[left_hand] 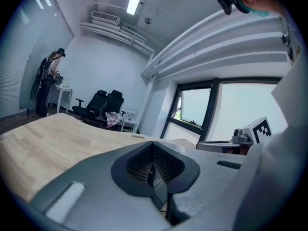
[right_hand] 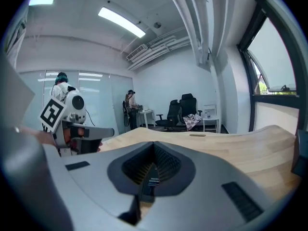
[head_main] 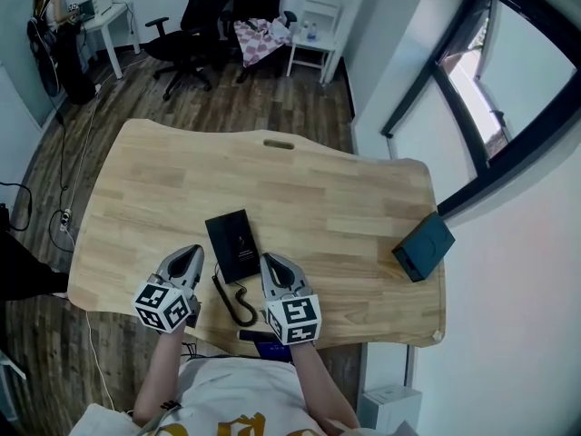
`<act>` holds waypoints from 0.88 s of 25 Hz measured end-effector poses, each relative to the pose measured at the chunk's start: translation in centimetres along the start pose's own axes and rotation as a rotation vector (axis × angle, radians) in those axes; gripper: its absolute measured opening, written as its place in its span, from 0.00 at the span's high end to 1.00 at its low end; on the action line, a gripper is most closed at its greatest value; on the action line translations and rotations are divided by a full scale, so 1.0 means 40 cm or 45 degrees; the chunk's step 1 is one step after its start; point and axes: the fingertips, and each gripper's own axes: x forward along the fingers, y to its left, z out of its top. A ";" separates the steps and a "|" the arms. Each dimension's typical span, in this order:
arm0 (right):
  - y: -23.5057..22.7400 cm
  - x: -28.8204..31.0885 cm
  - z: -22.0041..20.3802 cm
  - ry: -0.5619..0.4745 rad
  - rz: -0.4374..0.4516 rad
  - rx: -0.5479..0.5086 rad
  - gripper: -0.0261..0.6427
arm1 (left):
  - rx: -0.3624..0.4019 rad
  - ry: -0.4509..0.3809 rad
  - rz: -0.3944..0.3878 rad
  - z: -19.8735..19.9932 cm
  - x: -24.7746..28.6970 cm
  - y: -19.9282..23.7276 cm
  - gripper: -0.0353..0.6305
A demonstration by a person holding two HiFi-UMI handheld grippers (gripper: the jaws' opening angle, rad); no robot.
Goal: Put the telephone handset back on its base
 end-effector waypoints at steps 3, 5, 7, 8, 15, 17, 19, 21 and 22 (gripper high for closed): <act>0.015 -0.016 0.022 -0.024 0.006 -0.011 0.95 | 0.009 -0.018 -0.008 0.014 -0.014 -0.014 0.94; 0.018 -0.023 0.023 -0.019 0.000 -0.036 0.95 | 0.027 -0.028 0.000 0.025 -0.020 -0.021 0.94; 0.018 -0.028 0.018 -0.006 -0.008 -0.059 0.95 | 0.037 -0.040 0.005 0.034 -0.026 -0.024 0.94; 0.018 -0.031 0.016 -0.003 -0.011 -0.068 0.95 | 0.040 -0.046 0.006 0.037 -0.028 -0.025 0.94; 0.003 -0.047 0.033 -0.033 -0.037 -0.072 0.95 | 0.026 -0.039 0.040 0.035 -0.039 -0.011 0.94; 0.000 -0.047 0.032 -0.032 -0.042 -0.072 0.95 | 0.019 -0.044 0.042 0.037 -0.042 -0.009 0.94; 0.003 -0.047 0.030 -0.029 -0.039 -0.071 0.95 | 0.013 -0.049 0.043 0.038 -0.046 -0.008 0.94; 0.007 -0.046 0.030 -0.027 -0.035 -0.072 0.95 | 0.017 -0.047 0.056 0.037 -0.048 -0.002 0.94; 0.009 -0.046 0.031 -0.026 -0.034 -0.074 0.95 | 0.021 -0.046 0.066 0.037 -0.048 0.002 0.94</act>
